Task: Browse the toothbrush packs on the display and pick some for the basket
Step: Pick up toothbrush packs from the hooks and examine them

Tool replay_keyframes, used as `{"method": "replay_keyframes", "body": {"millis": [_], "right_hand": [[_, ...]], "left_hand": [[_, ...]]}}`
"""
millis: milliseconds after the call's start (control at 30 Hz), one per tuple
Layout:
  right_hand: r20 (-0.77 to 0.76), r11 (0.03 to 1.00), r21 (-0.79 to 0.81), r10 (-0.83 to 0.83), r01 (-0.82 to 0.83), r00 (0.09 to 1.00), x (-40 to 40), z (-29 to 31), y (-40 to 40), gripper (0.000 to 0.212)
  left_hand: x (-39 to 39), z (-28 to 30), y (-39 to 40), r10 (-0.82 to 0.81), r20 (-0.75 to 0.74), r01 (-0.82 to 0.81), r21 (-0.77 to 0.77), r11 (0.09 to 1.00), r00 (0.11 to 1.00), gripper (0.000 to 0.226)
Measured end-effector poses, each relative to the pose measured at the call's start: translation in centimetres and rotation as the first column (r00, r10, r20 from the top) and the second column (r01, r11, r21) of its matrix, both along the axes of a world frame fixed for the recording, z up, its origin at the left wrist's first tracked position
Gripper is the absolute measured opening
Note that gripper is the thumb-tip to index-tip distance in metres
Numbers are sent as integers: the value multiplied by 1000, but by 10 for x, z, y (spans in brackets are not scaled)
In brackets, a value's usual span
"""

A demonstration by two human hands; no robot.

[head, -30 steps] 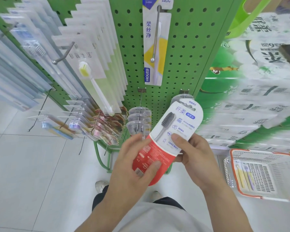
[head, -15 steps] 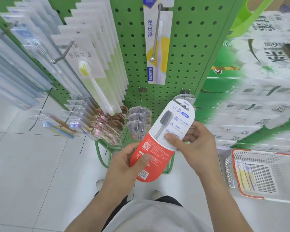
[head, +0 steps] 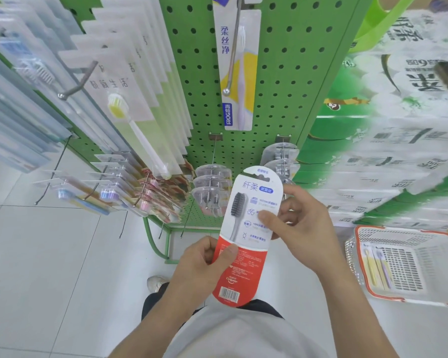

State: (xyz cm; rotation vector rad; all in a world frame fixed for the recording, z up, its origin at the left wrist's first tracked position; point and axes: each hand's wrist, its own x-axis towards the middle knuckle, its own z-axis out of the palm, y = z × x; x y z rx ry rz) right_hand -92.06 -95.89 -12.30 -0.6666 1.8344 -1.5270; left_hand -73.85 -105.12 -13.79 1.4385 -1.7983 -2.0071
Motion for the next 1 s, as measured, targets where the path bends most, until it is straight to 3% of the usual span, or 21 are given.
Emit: {"method": "replay_keyframes", "body": {"millis": [167, 300, 367, 433, 500, 567, 633, 833, 933, 1000], "right_hand": [[-64, 998, -23, -62, 61, 996, -4, -1, -3, 14], [-78, 998, 9, -62, 63, 995, -4, 3, -7, 14], [-61, 1000, 4, -13, 14, 998, -2, 6, -7, 11], [-72, 1000, -20, 2, -4, 997, 6, 8, -8, 12], [-46, 997, -71, -39, 36, 998, 17, 8, -10, 16], [32, 988, -127, -84, 88, 996, 28, 9, -13, 15], [81, 979, -166, -111, 123, 991, 38, 11, -14, 10], [182, 970, -174, -141, 172, 973, 52, 16, -21, 20], [216, 985, -135, -80, 111, 973, 57, 15, -24, 51], [321, 989, -130, -25, 70, 947, 55, 13, -25, 71]], "left_hand": [[3, -6, -3, -93, 58, 101, -160, 982, 994, 19], [5, -14, -6, -144, 142, 176, -242, 954, 979, 22], [2, -10, -3, -79, 155, 134, -387, 912, 985, 27], [-1, -3, 0, 13, 55, 24, -619, 785, 998, 41], [-6, 5, 3, -18, -64, -39, -784, 620, 998, 52], [-11, 7, 8, -132, -79, 0, -857, 516, 988, 62], [-13, 3, 13, -196, -36, 62, -881, 469, 980, 73], [-9, 0, 12, -192, -84, 48, -802, 595, 978, 75], [-6, 3, 11, -175, -108, 34, -753, 657, 979, 66], [-1, 4, 8, -149, -109, 19, -742, 670, 983, 64]]}}
